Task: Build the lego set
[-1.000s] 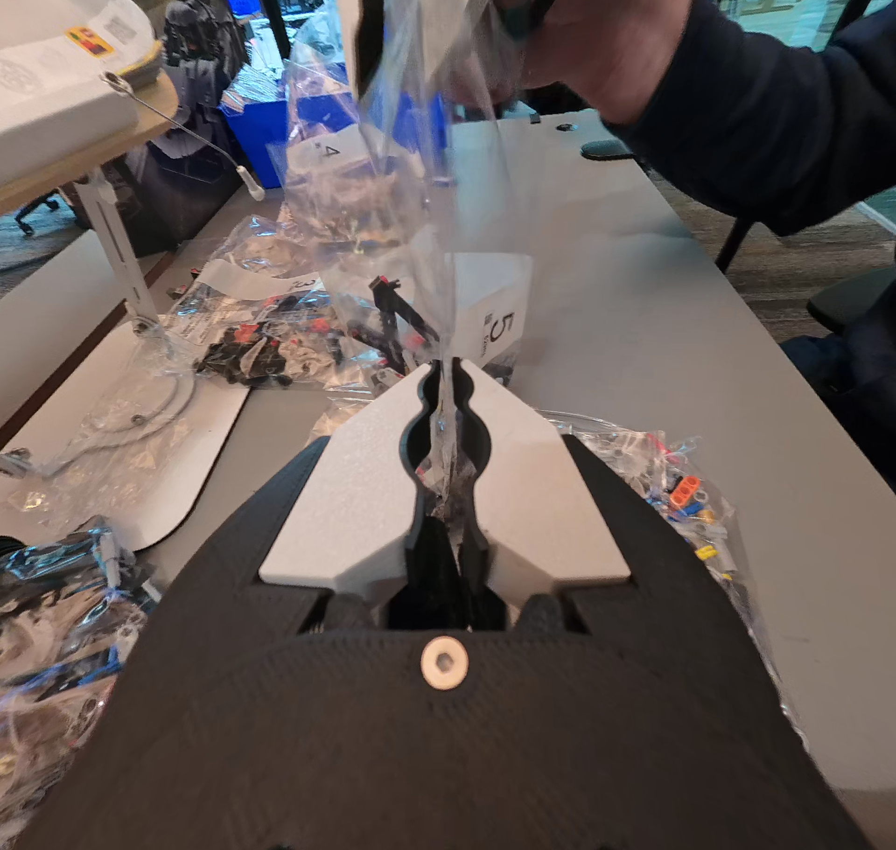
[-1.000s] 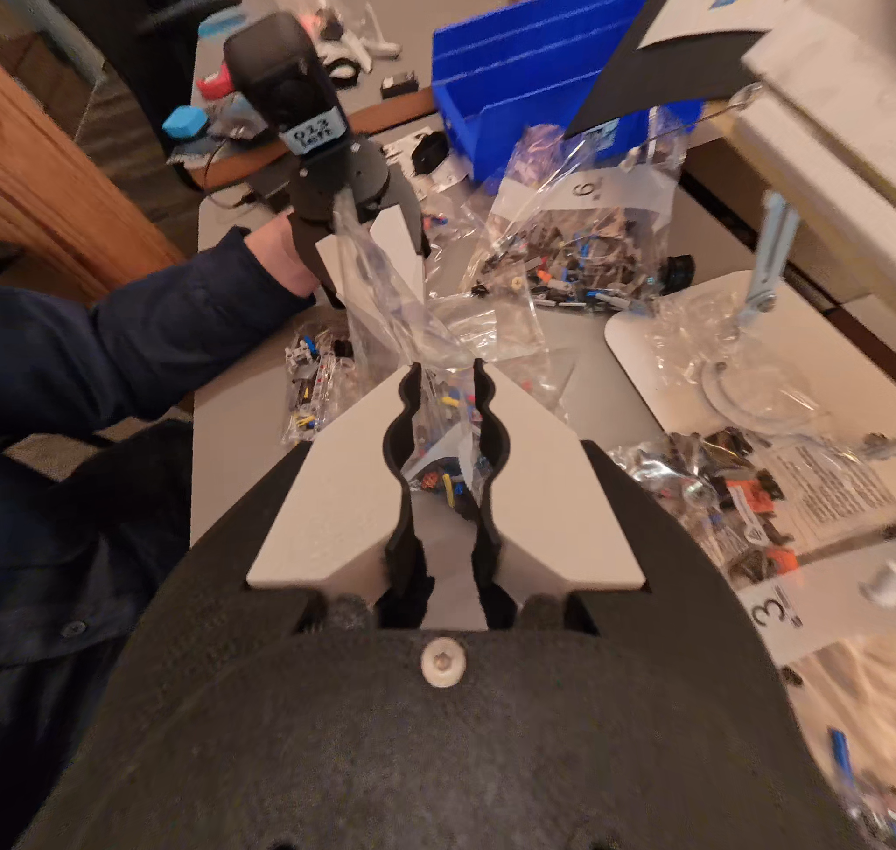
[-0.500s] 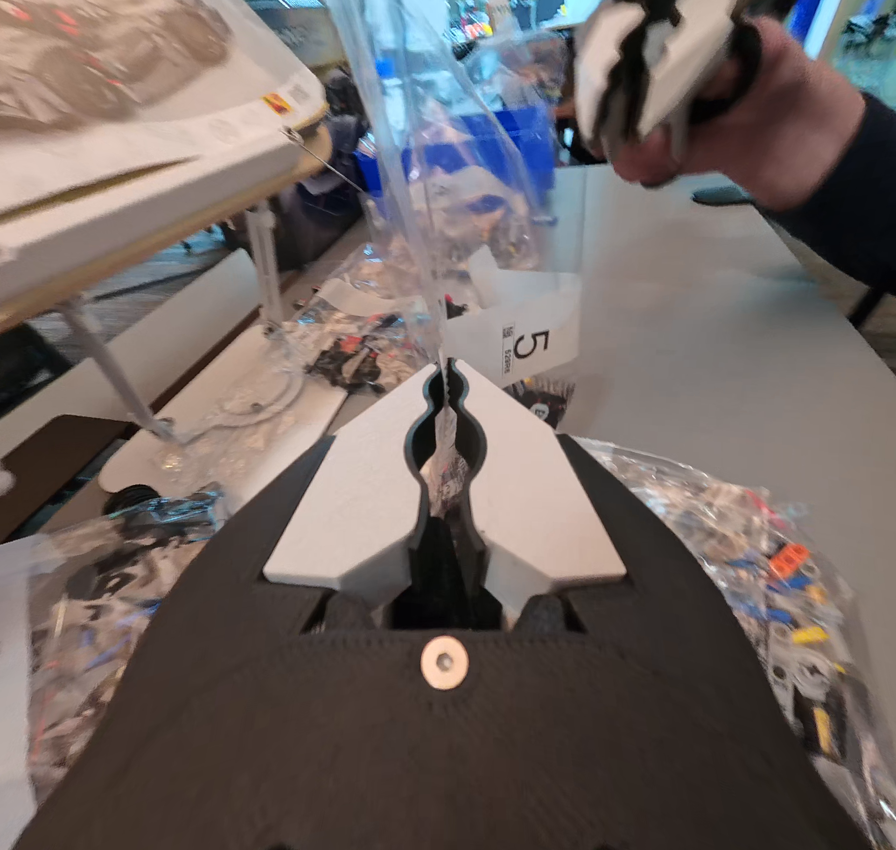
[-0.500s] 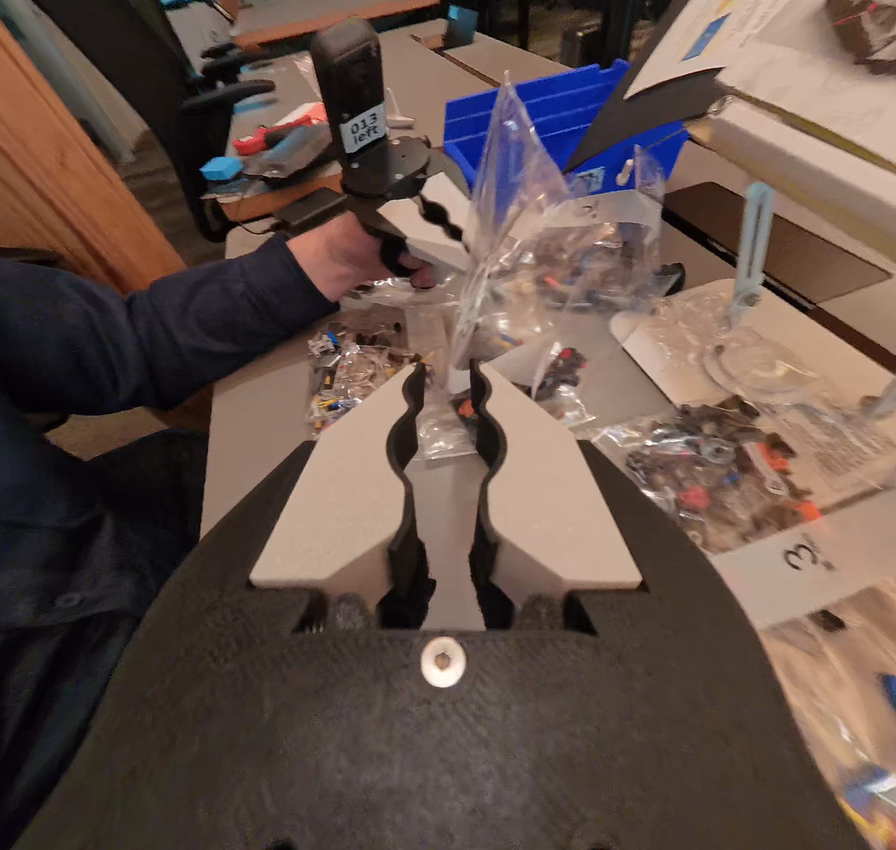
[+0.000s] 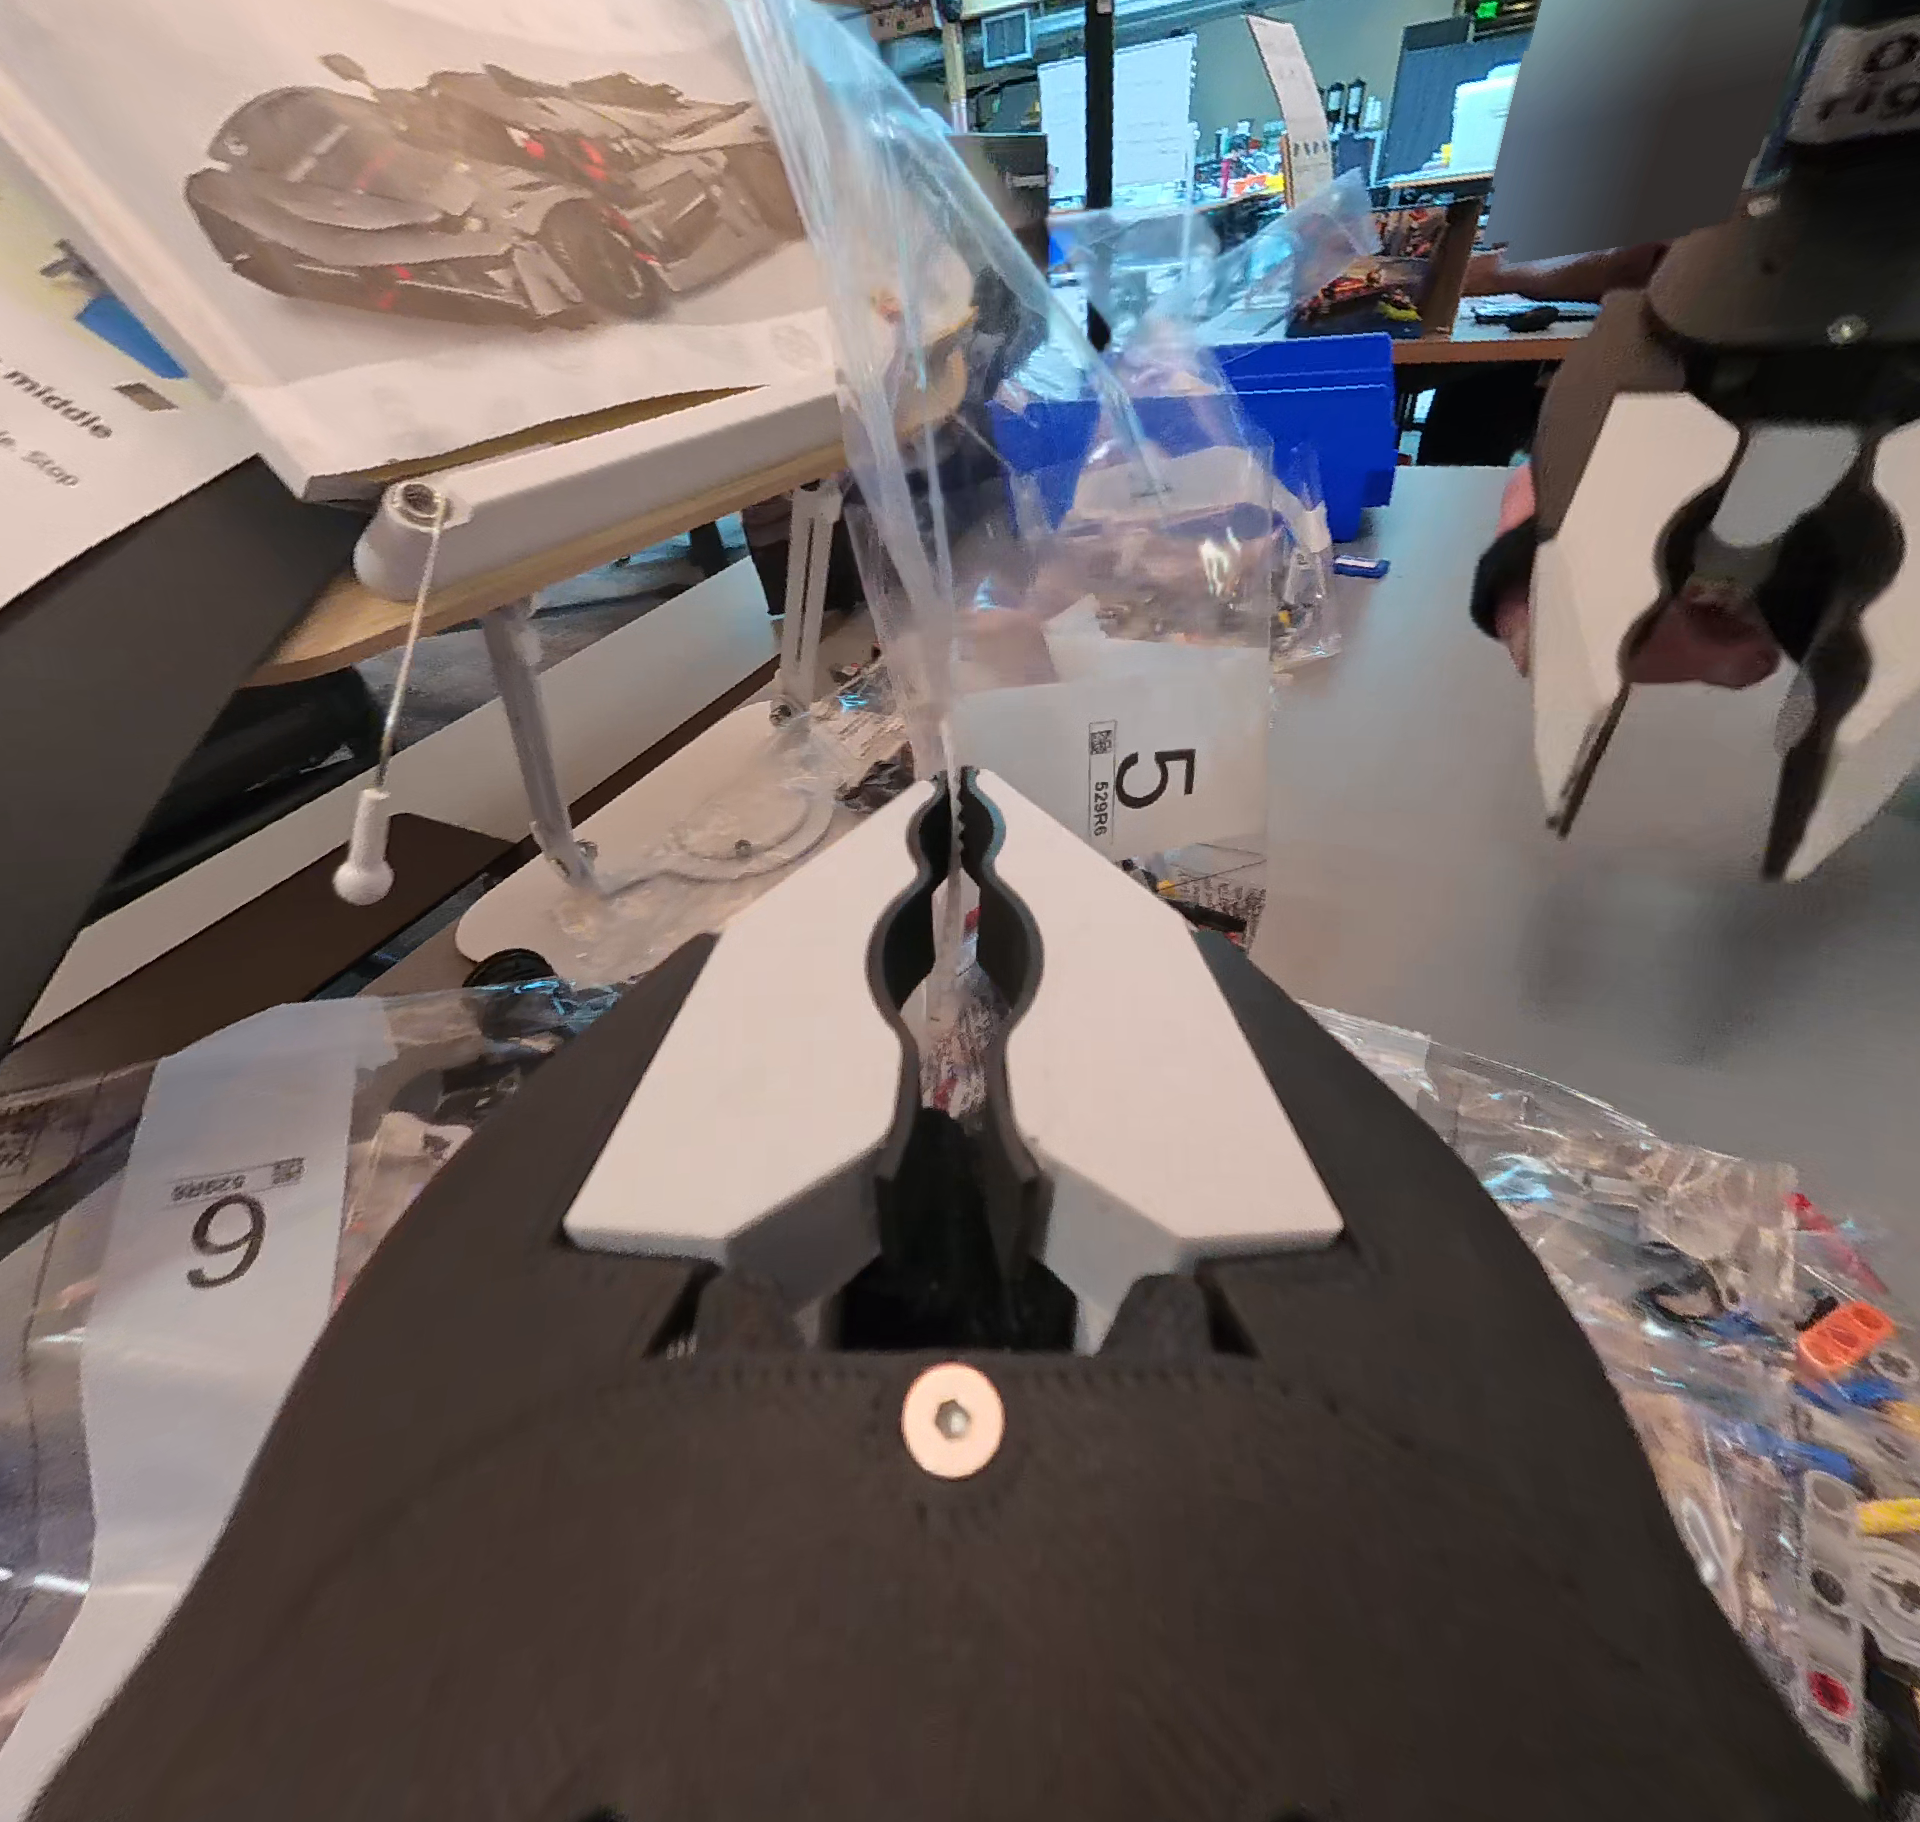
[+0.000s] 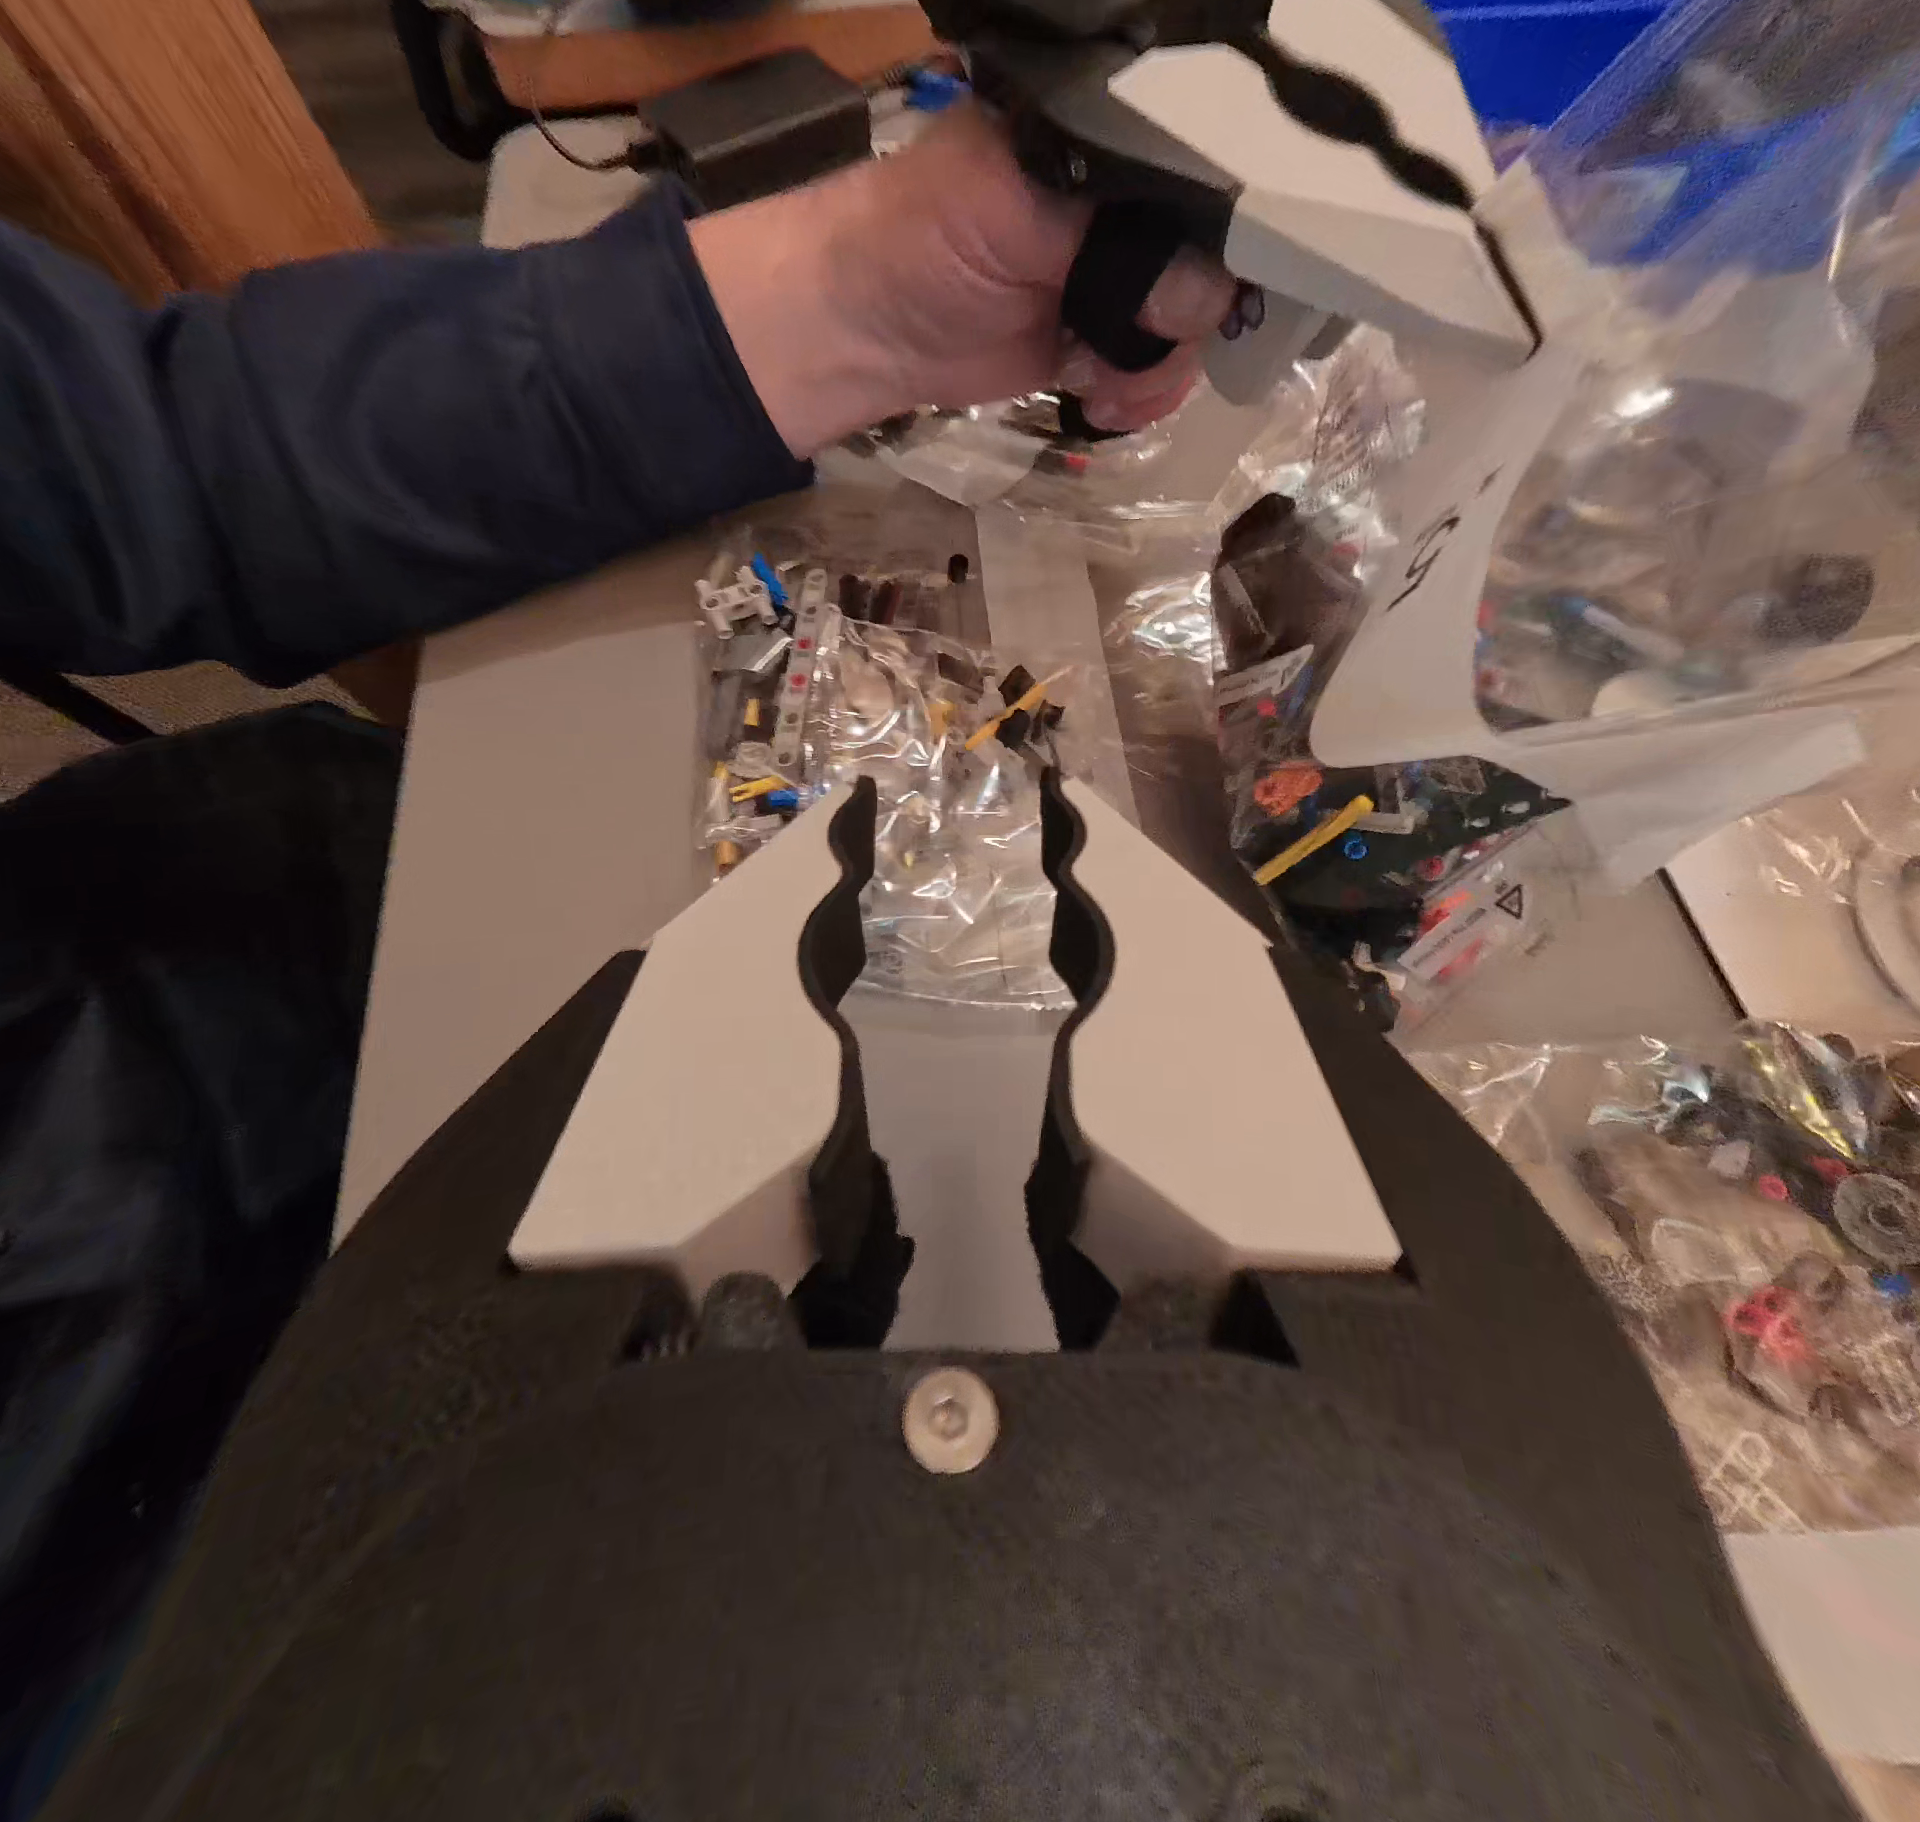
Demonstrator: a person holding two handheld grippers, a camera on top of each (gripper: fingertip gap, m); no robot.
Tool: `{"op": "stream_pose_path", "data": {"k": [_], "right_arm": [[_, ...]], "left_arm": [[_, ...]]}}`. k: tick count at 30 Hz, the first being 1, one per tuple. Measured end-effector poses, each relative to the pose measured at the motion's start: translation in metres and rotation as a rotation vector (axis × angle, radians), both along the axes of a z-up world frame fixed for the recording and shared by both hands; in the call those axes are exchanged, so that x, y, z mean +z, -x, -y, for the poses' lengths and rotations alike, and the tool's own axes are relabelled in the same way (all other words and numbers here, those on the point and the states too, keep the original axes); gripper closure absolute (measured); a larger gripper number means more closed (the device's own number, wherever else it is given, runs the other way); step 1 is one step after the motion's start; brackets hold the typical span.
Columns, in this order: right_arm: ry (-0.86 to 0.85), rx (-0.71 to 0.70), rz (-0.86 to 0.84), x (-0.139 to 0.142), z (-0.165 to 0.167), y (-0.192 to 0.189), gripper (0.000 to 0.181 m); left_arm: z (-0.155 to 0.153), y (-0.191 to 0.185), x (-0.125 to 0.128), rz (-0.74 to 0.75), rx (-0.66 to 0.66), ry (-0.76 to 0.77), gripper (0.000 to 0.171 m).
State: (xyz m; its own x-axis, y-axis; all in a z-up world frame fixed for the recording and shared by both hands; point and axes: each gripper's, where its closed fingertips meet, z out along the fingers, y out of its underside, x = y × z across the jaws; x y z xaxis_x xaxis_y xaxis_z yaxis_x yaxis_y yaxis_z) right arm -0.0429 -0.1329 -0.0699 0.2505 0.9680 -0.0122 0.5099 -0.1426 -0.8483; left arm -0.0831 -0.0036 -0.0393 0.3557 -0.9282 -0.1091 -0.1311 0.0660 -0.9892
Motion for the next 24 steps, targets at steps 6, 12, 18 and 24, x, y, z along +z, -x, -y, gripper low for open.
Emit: {"op": "stream_pose_path", "data": {"k": [6, 12, 18, 24], "right_arm": [[0.042, -0.013, 0.119, -0.033, -0.015, 0.024, 0.146], [0.065, -0.005, 0.225, -0.065, -0.030, 0.051, 0.148], [0.148, -0.003, 0.294, -0.088, -0.039, 0.066, 0.156], [0.160, 0.168, 0.268, -0.062, 0.008, 0.043, 0.162]], "left_arm": [[-0.008, 0.008, 0.005, 0.033, 0.044, 0.007, 0.171], [-0.009, 0.009, 0.006, 0.039, 0.050, 0.009, 0.171], [-0.010, 0.009, 0.006, 0.037, 0.054, 0.012, 0.171], [-0.010, 0.010, 0.007, 0.036, 0.053, 0.015, 0.171]]}}
